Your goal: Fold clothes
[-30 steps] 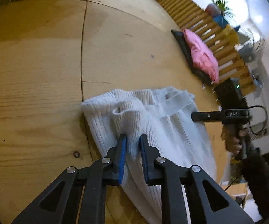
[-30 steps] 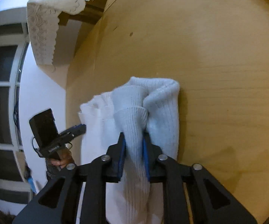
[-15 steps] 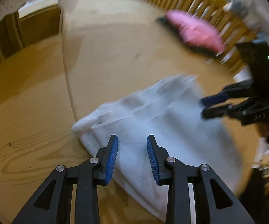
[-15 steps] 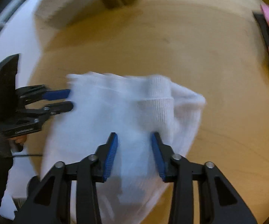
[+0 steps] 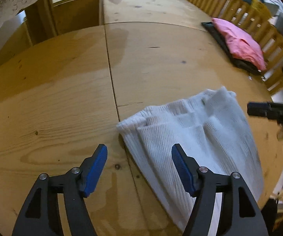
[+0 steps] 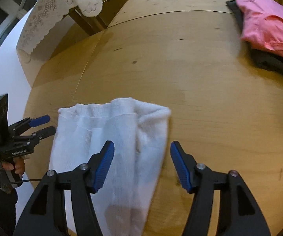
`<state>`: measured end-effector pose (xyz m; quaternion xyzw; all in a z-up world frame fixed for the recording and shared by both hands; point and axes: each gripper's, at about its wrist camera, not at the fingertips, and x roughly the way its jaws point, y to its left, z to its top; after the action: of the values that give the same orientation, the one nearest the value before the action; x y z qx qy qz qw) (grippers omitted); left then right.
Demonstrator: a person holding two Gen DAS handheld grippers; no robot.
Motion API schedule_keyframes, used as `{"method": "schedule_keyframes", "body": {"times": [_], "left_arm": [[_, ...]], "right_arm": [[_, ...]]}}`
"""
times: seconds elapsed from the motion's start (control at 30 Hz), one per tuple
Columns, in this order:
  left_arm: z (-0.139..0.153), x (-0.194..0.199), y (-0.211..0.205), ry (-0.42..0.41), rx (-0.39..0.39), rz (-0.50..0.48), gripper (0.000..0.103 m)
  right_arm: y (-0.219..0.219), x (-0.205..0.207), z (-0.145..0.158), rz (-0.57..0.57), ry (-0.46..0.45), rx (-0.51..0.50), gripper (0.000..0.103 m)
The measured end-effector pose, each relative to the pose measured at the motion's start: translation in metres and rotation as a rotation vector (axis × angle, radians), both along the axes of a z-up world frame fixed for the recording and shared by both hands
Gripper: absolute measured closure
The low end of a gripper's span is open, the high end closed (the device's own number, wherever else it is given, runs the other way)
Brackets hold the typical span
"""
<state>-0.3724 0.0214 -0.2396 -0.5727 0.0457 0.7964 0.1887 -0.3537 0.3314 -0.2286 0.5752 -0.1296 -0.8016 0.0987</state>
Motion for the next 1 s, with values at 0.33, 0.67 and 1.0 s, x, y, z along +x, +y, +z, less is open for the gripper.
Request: {"method": "schedule_keyframes", "body": {"times": [0.33, 0.67, 1.0], "left_arm": [[-0.022, -0.017, 0.012, -0.033, -0.015, 0.006, 0.029], [-0.033, -0.024, 0.007, -0.081, 0.062, 0.006, 0.03], [-0.027, -0.029, -0.002, -0.132, 0.118, 0.01, 0.031]], "right_arm": [[0.004, -0.017, -0.017, 0.044, -0.061, 0.077, 0.032], [0.009, -0.037, -0.017, 0.012, -0.072, -0.133, 0.031], [-0.01, -0.046, -0.031, 0.085, -0.125, -0.108, 0.031]]}}
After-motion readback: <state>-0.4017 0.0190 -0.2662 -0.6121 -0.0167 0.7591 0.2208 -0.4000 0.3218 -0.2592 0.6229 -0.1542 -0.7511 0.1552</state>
